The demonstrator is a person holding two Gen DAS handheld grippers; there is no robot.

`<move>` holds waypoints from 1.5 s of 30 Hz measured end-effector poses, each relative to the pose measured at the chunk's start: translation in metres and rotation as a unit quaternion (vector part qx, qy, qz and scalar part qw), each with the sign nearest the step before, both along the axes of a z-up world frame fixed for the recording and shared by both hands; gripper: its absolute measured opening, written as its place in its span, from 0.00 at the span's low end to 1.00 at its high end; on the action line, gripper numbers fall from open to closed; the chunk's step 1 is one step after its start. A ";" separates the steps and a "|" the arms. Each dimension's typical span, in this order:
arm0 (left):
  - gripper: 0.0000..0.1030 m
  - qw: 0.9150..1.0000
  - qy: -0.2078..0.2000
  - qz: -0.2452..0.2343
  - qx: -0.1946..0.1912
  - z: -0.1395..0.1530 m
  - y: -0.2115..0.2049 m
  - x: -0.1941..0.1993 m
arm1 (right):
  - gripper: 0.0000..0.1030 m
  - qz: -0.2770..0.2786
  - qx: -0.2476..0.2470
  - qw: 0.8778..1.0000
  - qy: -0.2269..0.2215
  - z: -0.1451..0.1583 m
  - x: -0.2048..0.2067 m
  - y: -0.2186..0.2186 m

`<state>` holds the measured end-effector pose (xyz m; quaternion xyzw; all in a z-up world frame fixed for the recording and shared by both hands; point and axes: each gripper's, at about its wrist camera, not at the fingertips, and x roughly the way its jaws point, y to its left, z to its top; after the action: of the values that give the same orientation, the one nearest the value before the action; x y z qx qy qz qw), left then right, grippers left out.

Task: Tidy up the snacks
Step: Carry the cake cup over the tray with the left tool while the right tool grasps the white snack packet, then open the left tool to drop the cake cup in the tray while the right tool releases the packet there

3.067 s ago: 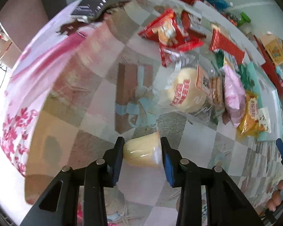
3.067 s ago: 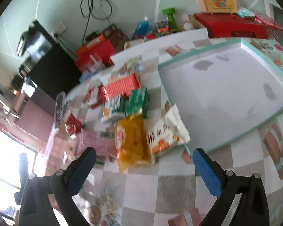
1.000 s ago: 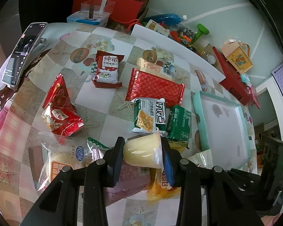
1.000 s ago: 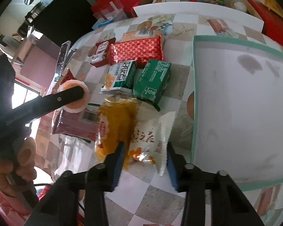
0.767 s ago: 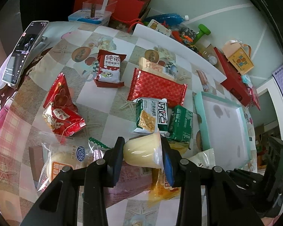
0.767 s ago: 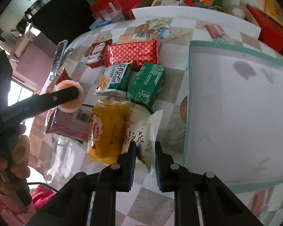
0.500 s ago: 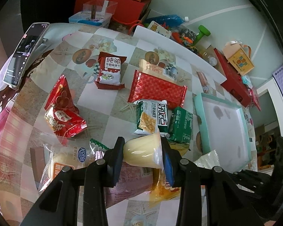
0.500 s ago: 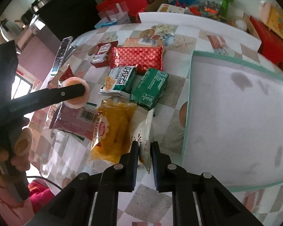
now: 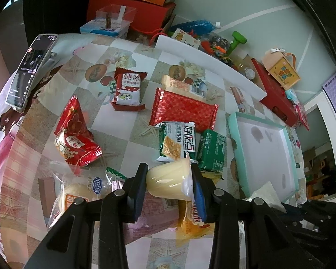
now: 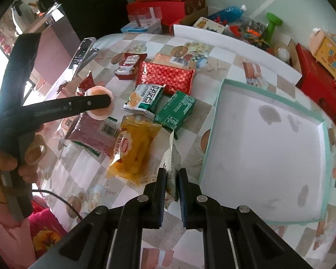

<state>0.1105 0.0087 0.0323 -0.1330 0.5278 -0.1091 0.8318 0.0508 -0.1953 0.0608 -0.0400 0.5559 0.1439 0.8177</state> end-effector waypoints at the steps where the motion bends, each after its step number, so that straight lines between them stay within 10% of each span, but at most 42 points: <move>1: 0.38 1.000 -0.003 -0.003 0.001 0.002 -0.002 -0.001 | 0.11 0.000 -0.001 1.000 -0.002 0.003 -0.001 -0.001; 17: 0.38 0.989 -0.057 -0.134 0.018 0.023 -0.112 -0.010 | 0.11 -0.067 -0.034 0.997 0.000 0.025 -0.004 -0.094; 31: 0.38 0.971 -0.005 -0.237 0.026 -0.025 -0.231 0.005 | 0.11 -0.164 -0.073 0.983 0.034 0.008 0.014 -0.200; 33: 0.43 0.970 -0.006 -0.242 0.030 -0.029 -0.242 0.007 | 0.12 -0.174 -0.071 0.982 0.035 0.006 0.017 -0.211; 35: 0.79 0.971 -0.010 -0.238 0.036 -0.029 -0.245 0.008 | 0.13 -0.185 -0.068 0.980 0.037 0.003 0.020 -0.218; 42: 0.81 0.971 -0.020 -0.235 0.041 -0.025 -0.246 0.007 | 0.19 -0.204 -0.074 0.975 0.039 0.000 0.023 -0.236; 45: 0.81 0.974 -0.020 -0.223 0.042 -0.022 -0.237 0.007 | 0.44 -0.207 -0.083 0.974 0.033 0.002 0.020 -0.238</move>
<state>0.1174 -0.2288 0.0099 0.0252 0.5312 -0.2727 0.8018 0.0707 -0.4336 0.0629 0.0133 0.5891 -0.0735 0.8046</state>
